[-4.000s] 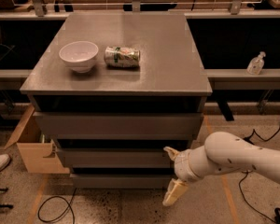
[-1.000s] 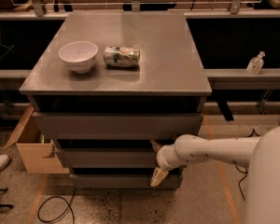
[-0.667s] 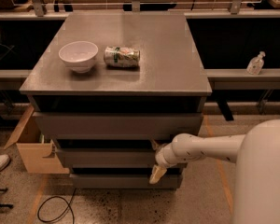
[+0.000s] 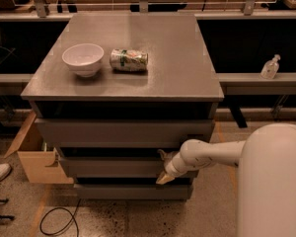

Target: Open middle drawer

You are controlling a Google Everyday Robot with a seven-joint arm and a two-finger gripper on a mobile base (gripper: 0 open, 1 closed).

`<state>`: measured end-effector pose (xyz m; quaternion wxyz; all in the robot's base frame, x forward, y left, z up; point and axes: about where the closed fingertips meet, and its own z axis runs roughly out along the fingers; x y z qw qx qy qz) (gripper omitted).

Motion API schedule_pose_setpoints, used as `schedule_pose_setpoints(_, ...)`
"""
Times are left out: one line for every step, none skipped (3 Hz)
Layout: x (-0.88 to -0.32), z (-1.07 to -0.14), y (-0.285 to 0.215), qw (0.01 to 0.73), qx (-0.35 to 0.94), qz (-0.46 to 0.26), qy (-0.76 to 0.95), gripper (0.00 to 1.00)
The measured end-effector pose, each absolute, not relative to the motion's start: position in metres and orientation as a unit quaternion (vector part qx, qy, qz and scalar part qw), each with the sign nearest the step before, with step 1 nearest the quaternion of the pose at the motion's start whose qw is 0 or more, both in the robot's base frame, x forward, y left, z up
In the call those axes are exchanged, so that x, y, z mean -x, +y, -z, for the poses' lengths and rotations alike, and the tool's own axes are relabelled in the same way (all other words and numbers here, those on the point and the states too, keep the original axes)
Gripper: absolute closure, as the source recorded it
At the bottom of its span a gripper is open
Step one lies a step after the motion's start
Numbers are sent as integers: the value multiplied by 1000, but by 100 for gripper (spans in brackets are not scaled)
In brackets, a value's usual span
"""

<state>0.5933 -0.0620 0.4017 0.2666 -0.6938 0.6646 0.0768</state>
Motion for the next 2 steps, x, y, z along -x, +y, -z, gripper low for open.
schedule_pose_setpoints(-593,-406,-62,266,694,-77,665,62)
schedule_pose_setpoints(-593,-413,-62,266,694,-77,665,85)
